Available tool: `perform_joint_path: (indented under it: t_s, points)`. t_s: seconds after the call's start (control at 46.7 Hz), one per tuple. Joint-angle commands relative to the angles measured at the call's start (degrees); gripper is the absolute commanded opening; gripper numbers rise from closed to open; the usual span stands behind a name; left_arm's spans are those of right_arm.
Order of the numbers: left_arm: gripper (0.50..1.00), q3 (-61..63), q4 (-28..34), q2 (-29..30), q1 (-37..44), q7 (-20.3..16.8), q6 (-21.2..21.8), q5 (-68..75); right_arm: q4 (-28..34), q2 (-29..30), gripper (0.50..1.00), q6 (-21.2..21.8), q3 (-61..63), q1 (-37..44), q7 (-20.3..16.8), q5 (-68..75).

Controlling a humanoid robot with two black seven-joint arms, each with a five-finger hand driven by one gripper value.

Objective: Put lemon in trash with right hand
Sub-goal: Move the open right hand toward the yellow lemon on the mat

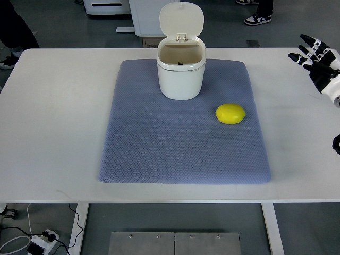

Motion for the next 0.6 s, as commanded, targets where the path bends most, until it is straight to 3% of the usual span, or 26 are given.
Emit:
perform_joint_path:
  t_s: [0.0, 0.385, 0.578]
  points:
    - [1.000, 0.0, 0.0, 0.0, 0.0, 0.0, 0.0, 0.0, 1.0, -0.9, 1.000, -0.1, -2.2, 0.4, -0.1, -2.8]
    - [1.000, 0.0, 0.0, 0.0, 0.0, 0.0, 0.0, 0.0, 1.7, -2.5, 1.000, -2.7, -9.0, 2.2, 0.4, -15.8]
    - [1.000, 0.0, 0.0, 0.0, 0.0, 0.0, 0.0, 0.0, 6.6, -5.7, 1.000, -4.8, -13.6, 2.6, 1.9, -21.9]
